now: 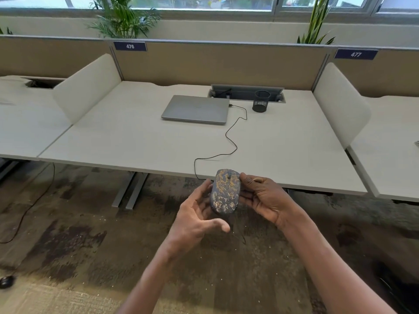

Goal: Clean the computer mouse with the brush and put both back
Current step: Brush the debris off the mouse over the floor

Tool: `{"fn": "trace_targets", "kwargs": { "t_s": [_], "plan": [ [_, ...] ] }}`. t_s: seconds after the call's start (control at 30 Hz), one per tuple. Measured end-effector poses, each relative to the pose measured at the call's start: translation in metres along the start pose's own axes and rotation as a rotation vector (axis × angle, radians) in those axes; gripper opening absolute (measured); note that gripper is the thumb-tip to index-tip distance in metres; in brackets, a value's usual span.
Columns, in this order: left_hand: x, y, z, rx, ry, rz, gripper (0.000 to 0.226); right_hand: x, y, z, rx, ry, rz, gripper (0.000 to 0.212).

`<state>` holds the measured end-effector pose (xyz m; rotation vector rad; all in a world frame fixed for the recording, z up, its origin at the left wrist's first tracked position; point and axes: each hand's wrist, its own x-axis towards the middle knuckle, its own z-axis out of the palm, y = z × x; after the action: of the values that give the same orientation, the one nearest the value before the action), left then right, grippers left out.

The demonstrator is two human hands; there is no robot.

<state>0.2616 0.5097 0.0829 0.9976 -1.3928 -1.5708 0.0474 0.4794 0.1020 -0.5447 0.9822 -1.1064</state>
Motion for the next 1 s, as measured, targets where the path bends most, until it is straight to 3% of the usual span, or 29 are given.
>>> {"fn": "trace_targets", "kwargs": {
  "t_s": [0.1,0.27,0.53,1.0],
  "plan": [
    [0.006,0.01,-0.007,0.137,-0.118,0.033,0.141,0.0,-0.001,0.001,-0.027,-0.003,0.007,0.047],
    [0.017,0.021,-0.019,0.23,-0.216,0.096,0.132,0.002,-0.003,0.002,-0.025,-0.022,0.01,0.036],
    [0.025,0.024,-0.024,0.281,-0.202,0.138,0.137,0.002,-0.006,0.004,-0.034,-0.038,0.004,0.039],
    [0.028,0.007,-0.022,0.212,-0.173,0.011,0.147,0.0,-0.003,0.002,-0.079,-0.056,0.007,0.059]
  ]
}}
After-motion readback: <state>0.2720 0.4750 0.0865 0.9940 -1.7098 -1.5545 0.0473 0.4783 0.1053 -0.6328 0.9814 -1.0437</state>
